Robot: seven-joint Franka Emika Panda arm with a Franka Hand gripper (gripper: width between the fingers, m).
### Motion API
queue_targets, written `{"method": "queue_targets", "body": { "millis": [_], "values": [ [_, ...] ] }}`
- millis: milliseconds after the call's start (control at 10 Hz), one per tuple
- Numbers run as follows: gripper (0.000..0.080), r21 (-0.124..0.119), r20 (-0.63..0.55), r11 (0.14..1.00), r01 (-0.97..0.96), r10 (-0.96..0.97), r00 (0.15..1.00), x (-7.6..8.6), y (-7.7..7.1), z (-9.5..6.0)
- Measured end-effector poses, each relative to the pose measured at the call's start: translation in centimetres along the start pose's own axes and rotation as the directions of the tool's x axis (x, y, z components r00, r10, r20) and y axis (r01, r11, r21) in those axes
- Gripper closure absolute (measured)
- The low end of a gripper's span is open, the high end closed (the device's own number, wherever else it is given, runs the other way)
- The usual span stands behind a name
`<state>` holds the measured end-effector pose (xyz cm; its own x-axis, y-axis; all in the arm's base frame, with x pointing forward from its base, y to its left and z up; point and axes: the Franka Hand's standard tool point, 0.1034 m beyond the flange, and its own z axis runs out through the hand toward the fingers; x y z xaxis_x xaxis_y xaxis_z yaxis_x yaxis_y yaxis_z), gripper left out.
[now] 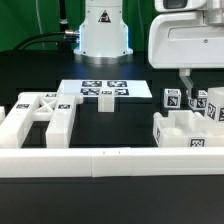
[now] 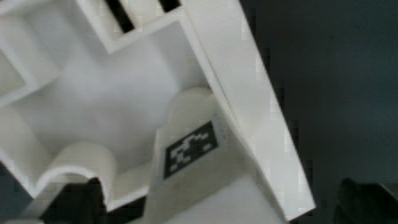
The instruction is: Assemble chair
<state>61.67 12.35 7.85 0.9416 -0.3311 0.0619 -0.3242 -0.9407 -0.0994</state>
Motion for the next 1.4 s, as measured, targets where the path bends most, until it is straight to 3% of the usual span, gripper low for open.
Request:
{"method": "queue_targets", "body": {
  "millis": [200,600,700,800,1000,1400],
  "values": [
    [0.0150,-0.028,-0.006,0.978,0.206,-0.207,0.978,0.17,-0.14,-0.11],
    [0.0150,-0.030,-0.015,0.938,0.345,-0.345,0.938,0.44,0.57,0.05],
    [0.0282,-0.030,-0.015,0.939,0.344,-0.344,0.939,0.45,0.58,0.05],
    [0.0282,-0.029,-0.015,0.943,0.330,-0.331,0.944,0.44,0.57,0.05],
    [0.0515,-0.029,-0.015,0.946,0.322,-0.323,0.946,0.44,0.57,0.05],
    [0.0515,-0.010,-0.036,0.994,-0.107,0.107,0.994,0.27,0.56,0.16]
  ]
}}
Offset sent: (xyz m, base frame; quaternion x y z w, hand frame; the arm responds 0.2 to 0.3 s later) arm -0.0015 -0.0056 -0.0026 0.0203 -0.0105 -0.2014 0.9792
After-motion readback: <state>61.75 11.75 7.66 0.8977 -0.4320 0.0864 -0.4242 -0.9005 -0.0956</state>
